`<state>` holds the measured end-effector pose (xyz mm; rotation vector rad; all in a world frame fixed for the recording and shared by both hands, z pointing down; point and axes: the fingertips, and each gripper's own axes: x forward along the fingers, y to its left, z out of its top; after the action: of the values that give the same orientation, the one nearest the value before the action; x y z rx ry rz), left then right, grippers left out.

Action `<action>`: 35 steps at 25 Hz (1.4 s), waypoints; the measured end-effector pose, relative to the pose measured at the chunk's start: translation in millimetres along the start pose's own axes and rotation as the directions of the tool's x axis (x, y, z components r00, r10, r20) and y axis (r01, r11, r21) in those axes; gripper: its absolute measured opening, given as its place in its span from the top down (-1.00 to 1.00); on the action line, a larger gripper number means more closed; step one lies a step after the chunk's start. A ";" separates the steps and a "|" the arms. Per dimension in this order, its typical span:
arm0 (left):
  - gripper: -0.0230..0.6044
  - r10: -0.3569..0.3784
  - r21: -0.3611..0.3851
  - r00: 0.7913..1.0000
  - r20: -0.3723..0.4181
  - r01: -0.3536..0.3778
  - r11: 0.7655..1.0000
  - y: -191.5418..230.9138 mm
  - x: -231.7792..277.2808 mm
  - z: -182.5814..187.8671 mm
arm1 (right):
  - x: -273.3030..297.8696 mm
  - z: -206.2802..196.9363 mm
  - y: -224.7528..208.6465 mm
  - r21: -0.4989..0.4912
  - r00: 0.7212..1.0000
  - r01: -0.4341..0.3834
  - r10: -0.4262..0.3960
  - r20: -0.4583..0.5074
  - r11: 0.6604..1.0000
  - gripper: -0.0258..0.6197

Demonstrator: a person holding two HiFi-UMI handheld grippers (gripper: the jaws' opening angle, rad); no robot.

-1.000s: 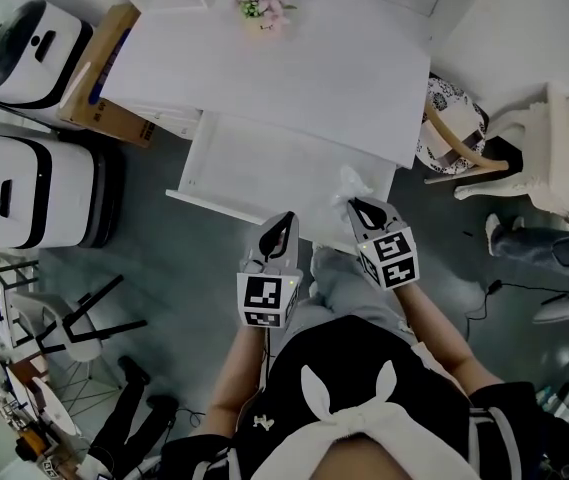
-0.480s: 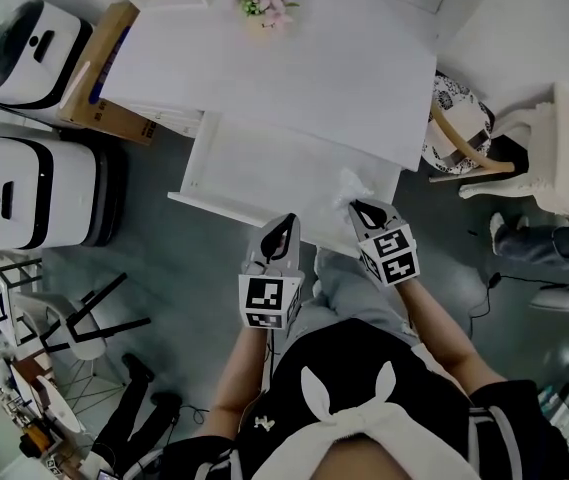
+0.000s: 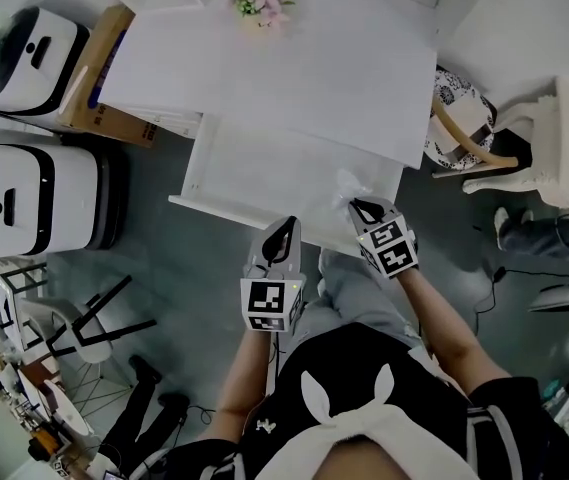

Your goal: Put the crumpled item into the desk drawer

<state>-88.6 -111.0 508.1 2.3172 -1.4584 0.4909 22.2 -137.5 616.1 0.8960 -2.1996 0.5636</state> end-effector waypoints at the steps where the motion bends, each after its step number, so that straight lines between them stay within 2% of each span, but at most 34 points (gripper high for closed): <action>1: 0.91 0.000 -0.001 1.000 -0.004 0.000 1.000 0.0 0.4 -0.9 | 1.5 -1.4 -0.1 -0.001 1.000 -0.002 0.002 -0.005 1.000 0.89; 8: 0.91 0.002 0.003 1.000 -0.009 -0.002 1.000 5.8 7.1 -1.1 | 15.1 -10.2 0.1 0.000 0.999 -0.028 0.028 -0.043 1.000 0.89; 17: 0.91 0.006 -0.046 1.000 -0.015 -0.007 0.999 11.3 14.0 -5.7 | 34.4 -21.2 -1.4 0.006 0.993 -0.057 0.058 -0.099 0.998 0.89; 35: 0.91 0.007 -0.075 0.999 -0.043 -0.010 0.997 16.5 20.5 -19.5 | 66.9 -51.7 -2.9 0.035 0.970 -0.085 0.091 -0.226 0.996 0.89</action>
<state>-97.1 -124.5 536.7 2.2294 -1.4425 0.4763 11.4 -137.3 699.9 0.7108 -2.0351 0.7016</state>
